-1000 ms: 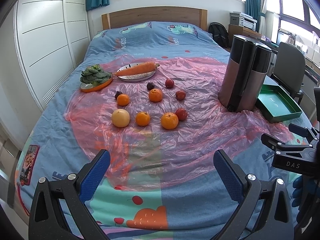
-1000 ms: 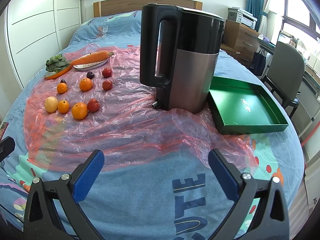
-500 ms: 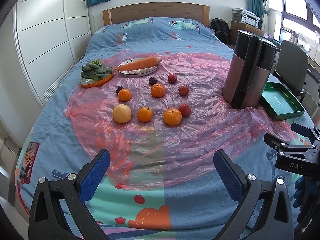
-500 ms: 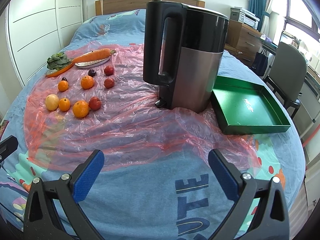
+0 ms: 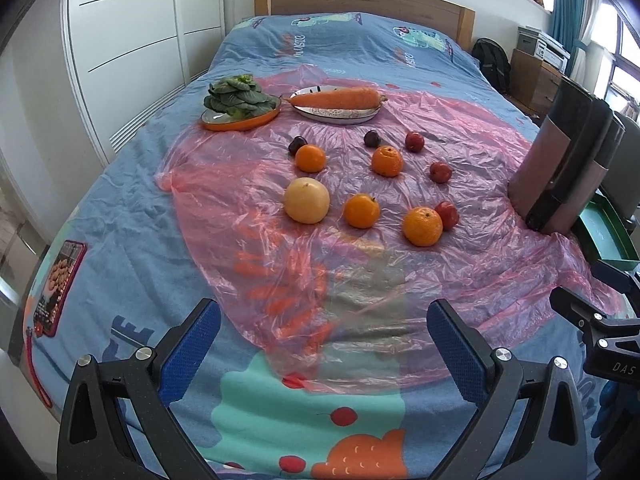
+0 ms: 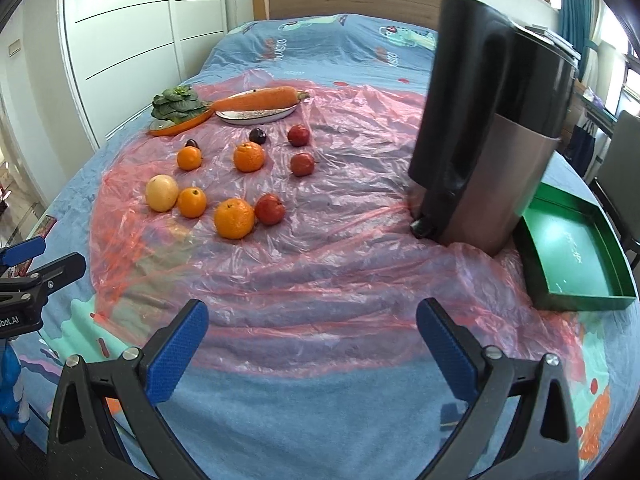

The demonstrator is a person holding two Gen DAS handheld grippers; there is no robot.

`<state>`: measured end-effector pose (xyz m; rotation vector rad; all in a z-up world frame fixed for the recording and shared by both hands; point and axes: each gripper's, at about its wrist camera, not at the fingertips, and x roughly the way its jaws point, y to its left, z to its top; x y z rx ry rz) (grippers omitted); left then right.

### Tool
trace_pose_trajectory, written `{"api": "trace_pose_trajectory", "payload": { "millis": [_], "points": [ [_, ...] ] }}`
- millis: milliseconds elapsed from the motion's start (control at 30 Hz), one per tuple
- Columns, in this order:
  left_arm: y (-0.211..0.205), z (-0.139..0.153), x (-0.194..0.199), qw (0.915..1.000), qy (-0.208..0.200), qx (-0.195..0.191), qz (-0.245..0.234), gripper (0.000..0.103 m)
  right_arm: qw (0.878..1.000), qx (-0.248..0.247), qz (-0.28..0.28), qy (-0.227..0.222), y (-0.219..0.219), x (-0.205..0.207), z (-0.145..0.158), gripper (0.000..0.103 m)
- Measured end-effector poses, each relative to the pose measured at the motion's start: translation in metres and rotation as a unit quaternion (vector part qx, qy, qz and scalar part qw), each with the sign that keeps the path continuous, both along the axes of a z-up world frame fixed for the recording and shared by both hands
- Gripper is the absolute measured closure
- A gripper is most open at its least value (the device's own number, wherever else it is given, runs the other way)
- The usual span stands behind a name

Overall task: Organize fruits
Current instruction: 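Grasp the yellow pear with the left tool while the right tool grasps a red plum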

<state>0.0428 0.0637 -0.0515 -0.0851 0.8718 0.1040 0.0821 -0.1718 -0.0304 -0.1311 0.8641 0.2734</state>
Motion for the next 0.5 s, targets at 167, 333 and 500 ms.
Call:
{"api": "trace_pose_trajectory", "payload": {
  "millis": [167,333,500],
  "points": [
    [0.011,-0.011,0.019,0.9999,0.005,-0.010,0.003,0.006,1.000,0.011,0.013,0.002,0.015,0.034,-0.008,0.000],
    [0.014,-0.018,0.047,0.9999,0.007,-0.013,-0.003,0.014,0.999,0.044,0.009,0.027,0.019,0.070,-0.024,0.008],
    [0.029,-0.029,0.081,0.9996,0.013,-0.023,0.011,0.027,0.996,0.074,0.005,0.041,0.025,0.099,-0.041,0.043]
  ]
}}
